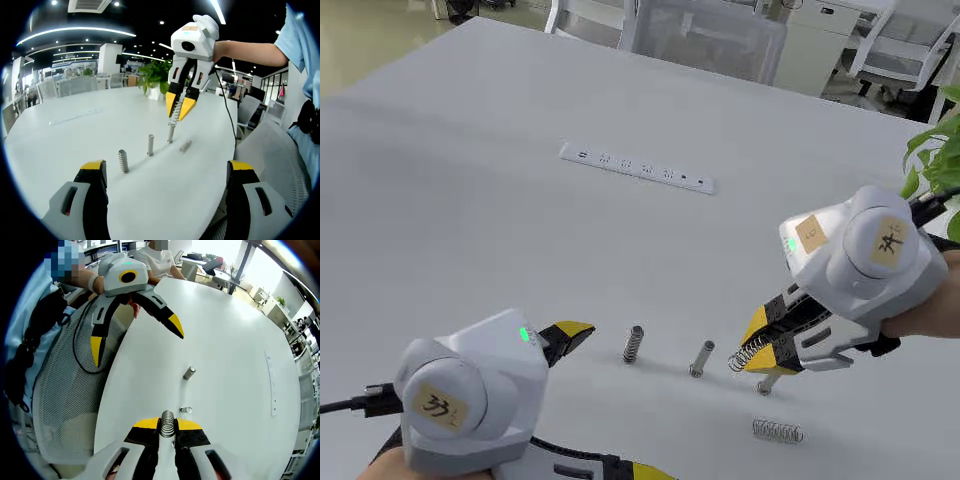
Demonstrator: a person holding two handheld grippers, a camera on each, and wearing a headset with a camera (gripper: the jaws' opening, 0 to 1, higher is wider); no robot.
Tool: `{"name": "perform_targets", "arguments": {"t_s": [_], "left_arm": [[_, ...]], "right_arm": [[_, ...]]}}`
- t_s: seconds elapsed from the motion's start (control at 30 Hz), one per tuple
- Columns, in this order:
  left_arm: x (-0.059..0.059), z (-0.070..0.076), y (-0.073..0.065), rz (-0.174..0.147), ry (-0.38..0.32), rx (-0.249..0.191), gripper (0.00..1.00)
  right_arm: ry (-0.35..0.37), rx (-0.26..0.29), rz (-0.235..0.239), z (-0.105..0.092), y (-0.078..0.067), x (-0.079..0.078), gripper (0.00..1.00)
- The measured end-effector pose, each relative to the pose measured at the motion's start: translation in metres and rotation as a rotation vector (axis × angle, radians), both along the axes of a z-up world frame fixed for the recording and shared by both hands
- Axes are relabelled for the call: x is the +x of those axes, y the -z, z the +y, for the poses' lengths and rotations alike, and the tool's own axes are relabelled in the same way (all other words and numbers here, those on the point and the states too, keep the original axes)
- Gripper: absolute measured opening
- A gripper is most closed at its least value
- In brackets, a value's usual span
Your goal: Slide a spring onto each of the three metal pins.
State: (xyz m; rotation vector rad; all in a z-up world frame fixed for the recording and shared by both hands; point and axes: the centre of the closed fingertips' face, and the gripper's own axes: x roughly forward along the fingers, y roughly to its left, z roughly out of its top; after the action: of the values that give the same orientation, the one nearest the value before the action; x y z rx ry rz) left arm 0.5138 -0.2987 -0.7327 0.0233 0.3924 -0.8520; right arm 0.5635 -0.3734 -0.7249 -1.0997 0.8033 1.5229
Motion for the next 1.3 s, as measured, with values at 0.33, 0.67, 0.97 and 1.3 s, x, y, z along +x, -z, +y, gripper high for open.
{"name": "perform_targets", "arguments": {"t_s": [0.33,0.67,0.97,1.3], "left_arm": [[0.001,0.0,0.002,0.0,-0.015,-0.008,0.98],[0.002,-0.002,0.005,0.006,-0.005,0.004,0.99],[0.0,-0.005,0.007,0.017,-0.001,-0.002,0.99],[-0.001,-0.004,0.008,0.027,-0.007,-0.009,0.98]], "right_arm": [[-0.048,-0.063,-0.011,0.011,0.008,0.015,0.07],[-0.052,-0.1,-0.022,0.014,0.018,0.024,0.07],[-0.058,-0.129,-0.016,0.011,0.027,0.029,0.07],[-0.062,-0.145,-0.007,0.013,0.033,0.032,0.07]]}}
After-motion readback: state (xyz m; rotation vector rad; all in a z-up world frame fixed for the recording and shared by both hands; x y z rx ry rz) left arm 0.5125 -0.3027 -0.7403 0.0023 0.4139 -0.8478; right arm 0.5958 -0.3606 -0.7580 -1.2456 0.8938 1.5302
